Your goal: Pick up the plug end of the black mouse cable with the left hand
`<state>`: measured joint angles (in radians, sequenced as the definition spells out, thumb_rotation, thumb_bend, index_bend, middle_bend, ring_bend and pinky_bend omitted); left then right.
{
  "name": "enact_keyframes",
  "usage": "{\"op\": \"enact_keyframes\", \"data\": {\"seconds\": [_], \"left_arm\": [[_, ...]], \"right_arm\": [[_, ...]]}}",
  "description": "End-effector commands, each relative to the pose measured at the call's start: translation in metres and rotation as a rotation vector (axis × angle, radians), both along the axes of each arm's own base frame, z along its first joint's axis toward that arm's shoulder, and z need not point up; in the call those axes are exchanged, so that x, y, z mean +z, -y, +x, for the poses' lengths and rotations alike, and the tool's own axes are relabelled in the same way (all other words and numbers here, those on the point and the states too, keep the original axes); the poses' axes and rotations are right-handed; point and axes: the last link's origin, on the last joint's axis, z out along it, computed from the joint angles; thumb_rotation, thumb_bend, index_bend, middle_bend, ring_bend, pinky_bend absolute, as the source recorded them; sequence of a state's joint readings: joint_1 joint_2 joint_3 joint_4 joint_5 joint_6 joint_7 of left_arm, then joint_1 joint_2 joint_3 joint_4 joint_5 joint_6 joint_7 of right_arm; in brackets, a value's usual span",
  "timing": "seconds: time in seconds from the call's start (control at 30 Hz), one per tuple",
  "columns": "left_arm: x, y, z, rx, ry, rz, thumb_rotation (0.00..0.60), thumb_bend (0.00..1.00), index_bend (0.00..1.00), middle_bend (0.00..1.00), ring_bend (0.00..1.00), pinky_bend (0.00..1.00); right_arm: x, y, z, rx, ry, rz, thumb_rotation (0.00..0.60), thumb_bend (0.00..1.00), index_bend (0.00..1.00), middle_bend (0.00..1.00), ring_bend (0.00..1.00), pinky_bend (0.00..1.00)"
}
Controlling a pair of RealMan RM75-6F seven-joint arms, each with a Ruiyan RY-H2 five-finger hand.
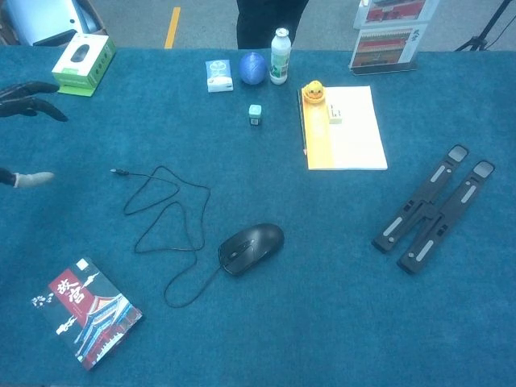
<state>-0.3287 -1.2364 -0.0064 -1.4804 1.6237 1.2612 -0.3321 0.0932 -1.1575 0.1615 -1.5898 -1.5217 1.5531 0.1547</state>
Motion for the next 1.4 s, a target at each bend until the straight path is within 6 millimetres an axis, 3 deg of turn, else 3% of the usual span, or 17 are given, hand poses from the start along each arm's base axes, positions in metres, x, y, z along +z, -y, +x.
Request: {"op": "enact_keyframes", "data": {"seconds": [0.03,0.47,0.73,1.03,1.4], "left_arm": [[-0.009,-0.008,0.003,-0.002,0.026,-0.023,0.6,0.17,0.26,0.03,0.0,0.16],[-0.054,-0.041,0.016,-0.046,0.032,-0.129,0.6,0.17,0.31,0.0,0.0,0.14],[-0.08,-0.059,0.005,-0.05,-0.075,-0.14,0.6,0.17,0.33,0.0,0.0,0.14],[-0.087,-0.071,-0.013,-0.056,-0.221,-0.133,0.6,0.17,0.38,0.0,0.0,0.13],[-0.093,-0.079,-0.015,-0.058,-0.284,-0.146,0.6,0.2,0.41,0.0,0.0,0.13]], "right_arm": [[0.005,0.006,0.004,0.005,-0.012,-0.001,0.6,0.08,0.2,0.17,0.19,0.29],[0.005,0.009,0.0,-0.025,-0.01,0.008,0.6,0.08,0.2,0.17,0.19,0.29],[0.005,0.004,-0.006,-0.037,-0.002,0.005,0.6,0.08,0.2,0.17,0.19,0.29],[0.002,0.007,-0.008,-0.039,0.003,0.016,0.6,0.08,0.2,0.17,0.19,0.29],[-0.002,0.008,-0.01,-0.045,0.009,0.028,0.6,0.08,0.2,0.17,0.19,0.29]]}}
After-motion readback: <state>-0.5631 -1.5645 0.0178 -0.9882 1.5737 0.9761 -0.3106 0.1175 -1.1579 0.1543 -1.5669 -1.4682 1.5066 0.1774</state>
